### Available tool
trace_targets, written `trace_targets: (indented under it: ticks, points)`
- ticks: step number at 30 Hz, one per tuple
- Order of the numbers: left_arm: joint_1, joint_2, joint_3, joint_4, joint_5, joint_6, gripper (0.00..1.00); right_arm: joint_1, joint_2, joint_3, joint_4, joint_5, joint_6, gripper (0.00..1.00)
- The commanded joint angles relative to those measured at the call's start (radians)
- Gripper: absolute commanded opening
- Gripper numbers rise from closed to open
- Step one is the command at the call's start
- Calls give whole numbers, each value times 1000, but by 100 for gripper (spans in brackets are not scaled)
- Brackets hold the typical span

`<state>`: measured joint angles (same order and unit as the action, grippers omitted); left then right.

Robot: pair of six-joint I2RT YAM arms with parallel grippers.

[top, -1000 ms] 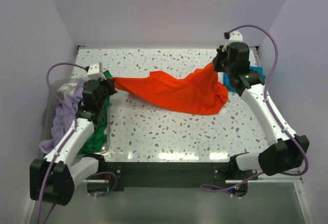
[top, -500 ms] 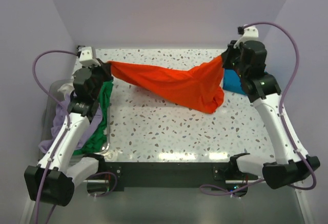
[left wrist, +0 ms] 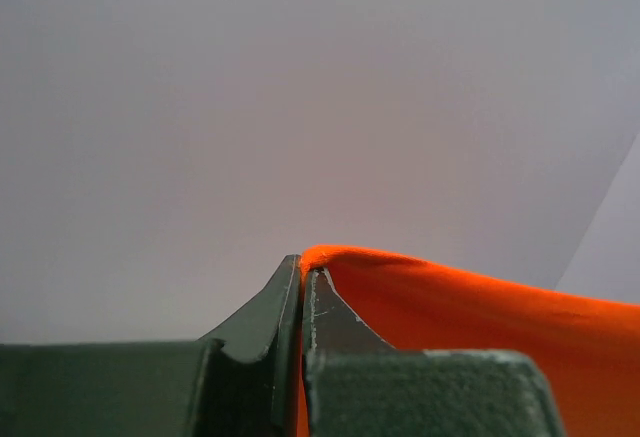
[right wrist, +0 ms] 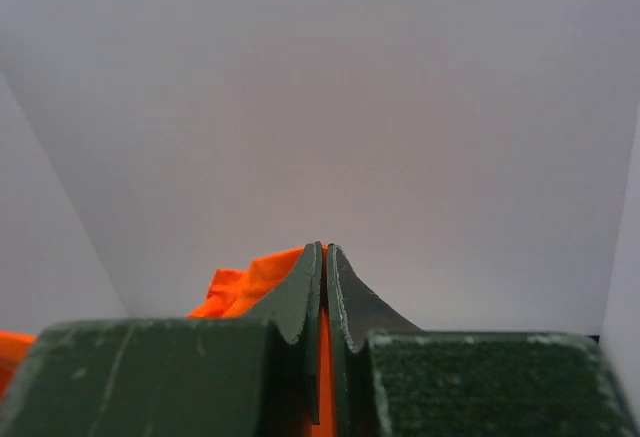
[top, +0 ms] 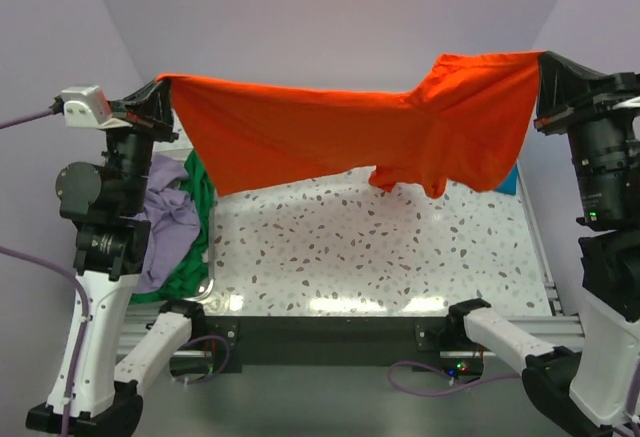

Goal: Fold and stack the t-shirts
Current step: Flatten the tshirt out

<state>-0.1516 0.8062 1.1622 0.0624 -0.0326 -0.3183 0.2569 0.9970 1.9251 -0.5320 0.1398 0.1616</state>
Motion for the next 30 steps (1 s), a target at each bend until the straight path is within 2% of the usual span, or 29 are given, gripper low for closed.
trace_targets:
  ticks: [1,5,6,12,16,18,23,30]
  points:
    - [3,24,47,19,28,13,0,1,55,26,16,-22,-39,0]
    - [1,141,88,46,112,-1,0,-1,192,81,20,-11,-45,0]
    - [1,202,94,51,118,-2,0,1,266,92,20,3,-48,0]
    - [3,443,148,71,102,8,0,-11,561,216,7,37,-60,0]
    - [3,521,166,91,117,8,0,-25,659,334,-37,58,-60,0]
    - [3,521,156,100,131,2,0,-27,664,345,-42,58,-63,0]
    - [3,449,102,126,137,-11,0,-27,562,292,-17,47,-65,0]
    - [3,206,42,120,137,-13,0,-27,368,242,-5,21,-82,0]
